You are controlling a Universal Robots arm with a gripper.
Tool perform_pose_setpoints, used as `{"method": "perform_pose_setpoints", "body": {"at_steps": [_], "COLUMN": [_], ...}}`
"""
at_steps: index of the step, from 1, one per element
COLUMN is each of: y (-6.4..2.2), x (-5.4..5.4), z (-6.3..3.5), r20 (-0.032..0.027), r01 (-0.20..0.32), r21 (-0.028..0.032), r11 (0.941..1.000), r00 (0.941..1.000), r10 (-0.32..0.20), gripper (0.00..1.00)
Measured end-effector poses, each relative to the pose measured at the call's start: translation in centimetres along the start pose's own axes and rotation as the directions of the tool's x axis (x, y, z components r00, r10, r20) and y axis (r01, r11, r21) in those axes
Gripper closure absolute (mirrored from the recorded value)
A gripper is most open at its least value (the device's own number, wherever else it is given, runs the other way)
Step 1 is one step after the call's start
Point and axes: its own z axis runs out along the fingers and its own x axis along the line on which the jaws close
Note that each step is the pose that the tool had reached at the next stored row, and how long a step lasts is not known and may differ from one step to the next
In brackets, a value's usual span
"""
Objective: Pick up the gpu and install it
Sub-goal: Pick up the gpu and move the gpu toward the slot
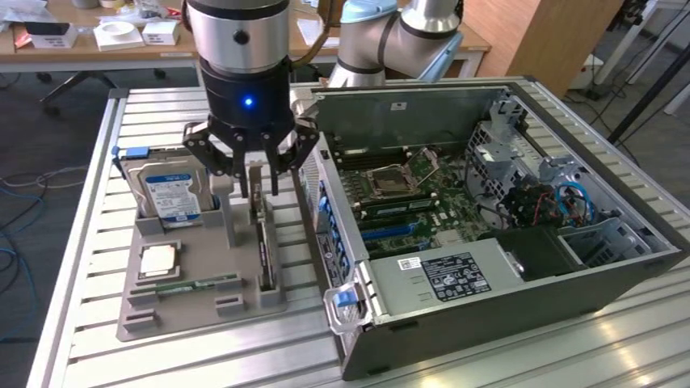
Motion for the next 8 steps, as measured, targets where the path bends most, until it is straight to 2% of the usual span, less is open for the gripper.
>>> {"method": "perform_pose_setpoints", "body": {"at_steps": [8], "y": [-0.07], "x": [0.1], "z": [1.46], "r20": [0.0], "r01": [0.0], "r21": [0.0], "r11": [1.0], "r00": [1.0], "r10": [0.0], "gripper": [0.59]}}
